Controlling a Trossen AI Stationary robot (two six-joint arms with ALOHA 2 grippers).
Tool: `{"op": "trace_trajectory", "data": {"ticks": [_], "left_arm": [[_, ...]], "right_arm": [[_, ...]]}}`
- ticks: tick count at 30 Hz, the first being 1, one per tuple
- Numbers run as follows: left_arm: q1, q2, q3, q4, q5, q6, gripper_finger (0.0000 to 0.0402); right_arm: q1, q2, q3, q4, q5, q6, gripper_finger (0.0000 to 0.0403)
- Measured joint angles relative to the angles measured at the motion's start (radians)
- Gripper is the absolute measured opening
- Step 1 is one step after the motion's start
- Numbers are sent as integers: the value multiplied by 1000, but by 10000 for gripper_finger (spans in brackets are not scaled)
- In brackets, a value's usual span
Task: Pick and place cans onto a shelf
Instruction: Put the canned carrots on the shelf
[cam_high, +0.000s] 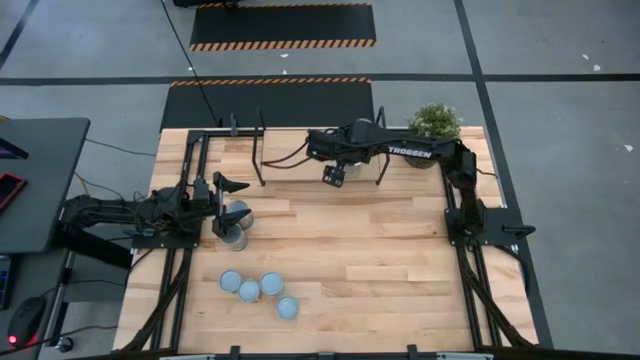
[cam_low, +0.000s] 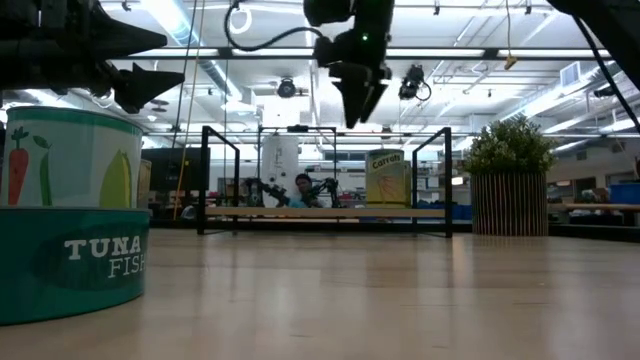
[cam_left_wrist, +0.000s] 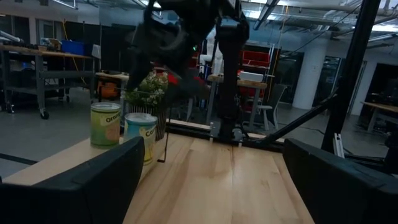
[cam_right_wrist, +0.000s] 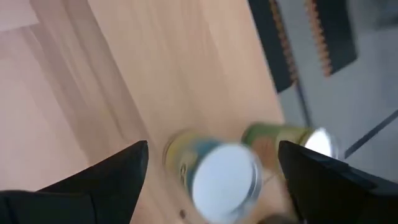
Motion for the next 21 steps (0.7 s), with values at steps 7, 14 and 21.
{"op": "trace_trajectory", "data": {"ticks": [7,14,21], "left_arm": [[0,0,0,-7,0,0,387],[0,0,0,-2,0,-2,387],[0,0,0,-7,0,-2,387]], "right_arm": [[13,30,-94,23,117,-65,366],[14,28,-186,26,187,-88,366],[-1,28,-214,-3,212,-51,366]]}}
